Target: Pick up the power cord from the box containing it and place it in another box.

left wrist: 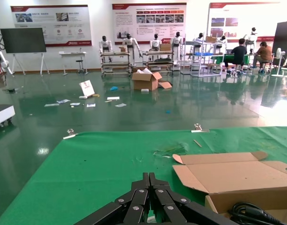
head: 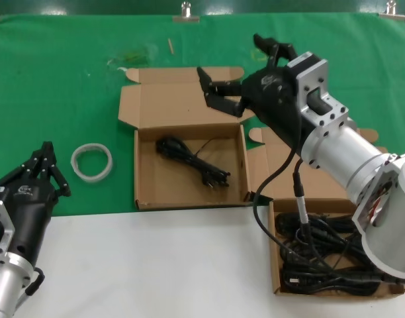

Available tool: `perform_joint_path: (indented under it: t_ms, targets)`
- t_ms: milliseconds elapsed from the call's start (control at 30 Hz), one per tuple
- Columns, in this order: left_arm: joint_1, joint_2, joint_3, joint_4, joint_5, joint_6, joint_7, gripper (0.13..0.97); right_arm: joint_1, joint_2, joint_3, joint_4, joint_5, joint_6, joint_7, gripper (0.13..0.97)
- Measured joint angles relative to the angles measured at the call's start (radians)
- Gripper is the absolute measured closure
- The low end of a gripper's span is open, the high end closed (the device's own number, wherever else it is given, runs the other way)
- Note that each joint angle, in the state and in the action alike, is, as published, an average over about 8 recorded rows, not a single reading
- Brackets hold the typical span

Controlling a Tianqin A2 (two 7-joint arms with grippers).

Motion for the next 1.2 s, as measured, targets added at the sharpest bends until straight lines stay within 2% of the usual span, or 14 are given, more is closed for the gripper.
perform_joint_path:
  t_ms: [367,500,600,767,900,1167,1200]
  targets:
    - [0.0,0.0,0.0,0.0,0.0,0.0,0.0,0.91,-0.1,-0.046,0.125,-0.007,-0.105,-0.042,0.046,0.223]
    - [0.0,0.0,0.0,0.0,0.0,0.0,0.0,0.865,-0.143,-0.066,0.179,-0.01,-0.151,-0.06,0.065,0.223]
    - [0.0,0.0,0.0,0.0,0.0,0.0,0.0,0.842,-0.176,-0.081,0.219,-0.012,-0.185,-0.074,0.08,0.194]
    - [0.0,0.0,0.0,0.0,0.0,0.0,0.0,0.744,-0.229,-0.106,0.286,-0.015,-0.242,-0.097,0.105,0.144]
    - [0.0,0.0,0.0,0.0,0.0,0.0,0.0,0.686,-0.273,-0.126,0.341,-0.017,-0.287,-0.115,0.124,0.139]
    - [0.0,0.0,0.0,0.0,0.0,0.0,0.0,0.47,-0.361,-0.166,0.45,-0.023,-0.38,-0.152,0.164,0.13]
    - [0.0,0.0,0.0,0.0,0.0,0.0,0.0,0.47,-0.372,-0.171,0.464,-0.024,-0.392,-0.157,0.169,0.13]
